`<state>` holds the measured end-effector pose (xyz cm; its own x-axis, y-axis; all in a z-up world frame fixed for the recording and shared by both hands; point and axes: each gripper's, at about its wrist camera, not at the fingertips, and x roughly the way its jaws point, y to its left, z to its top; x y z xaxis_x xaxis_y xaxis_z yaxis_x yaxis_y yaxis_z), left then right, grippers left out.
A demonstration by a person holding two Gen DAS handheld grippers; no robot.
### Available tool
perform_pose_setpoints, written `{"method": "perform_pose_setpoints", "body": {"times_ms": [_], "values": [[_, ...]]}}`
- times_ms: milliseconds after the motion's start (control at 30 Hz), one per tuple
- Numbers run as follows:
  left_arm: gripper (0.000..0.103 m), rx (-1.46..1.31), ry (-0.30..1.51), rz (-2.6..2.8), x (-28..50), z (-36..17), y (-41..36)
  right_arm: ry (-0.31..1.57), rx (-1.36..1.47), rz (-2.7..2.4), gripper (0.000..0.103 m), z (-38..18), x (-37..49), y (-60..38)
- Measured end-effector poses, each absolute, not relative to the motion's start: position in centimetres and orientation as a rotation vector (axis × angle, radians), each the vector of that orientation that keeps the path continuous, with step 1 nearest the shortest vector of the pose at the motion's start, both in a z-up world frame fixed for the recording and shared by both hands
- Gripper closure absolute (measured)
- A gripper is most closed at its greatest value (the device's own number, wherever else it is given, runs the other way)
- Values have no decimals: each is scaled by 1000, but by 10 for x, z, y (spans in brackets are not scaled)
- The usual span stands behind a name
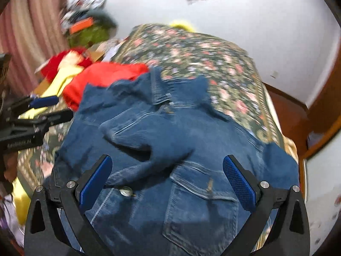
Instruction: Fold large clothes
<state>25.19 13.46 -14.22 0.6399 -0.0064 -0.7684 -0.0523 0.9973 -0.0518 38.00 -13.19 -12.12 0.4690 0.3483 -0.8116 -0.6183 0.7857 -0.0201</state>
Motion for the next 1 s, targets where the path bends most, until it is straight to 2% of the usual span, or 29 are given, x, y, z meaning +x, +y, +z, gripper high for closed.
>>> {"method": "perform_pose_setpoints", "body": {"times_ms": [167, 400, 567, 633, 700, 767, 800, 833, 1000], "values": [[36, -97, 935, 85, 241, -169, 156, 969, -469, 676, 0, -146, 385, -95], [36, -185, 1006, 146, 227, -204, 177, 968, -615, 628, 2, -177, 400, -55], [36, -229, 1061, 143, 222, -223, 178, 936, -613, 606, 12, -179, 403, -46], [36, -225, 1076, 145, 220, -230, 178, 935, -595, 609, 25, -177, 406, -45], [36, -253, 1086, 152, 219, -236, 179, 925, -582, 631, 30, -174, 407, -46], [36, -300, 1090, 158, 215, -242, 182, 915, -575, 676, 52, -172, 406, -46], [36, -313, 1091, 161, 215, -243, 183, 920, -574, 688, 70, -171, 406, -47], [36, -322, 1091, 166, 215, -244, 183, 929, -561, 691, 83, -169, 407, -49], [35, -253, 1097, 174, 218, -242, 175, 890, -364, 634, 88, -140, 419, -81]]}}
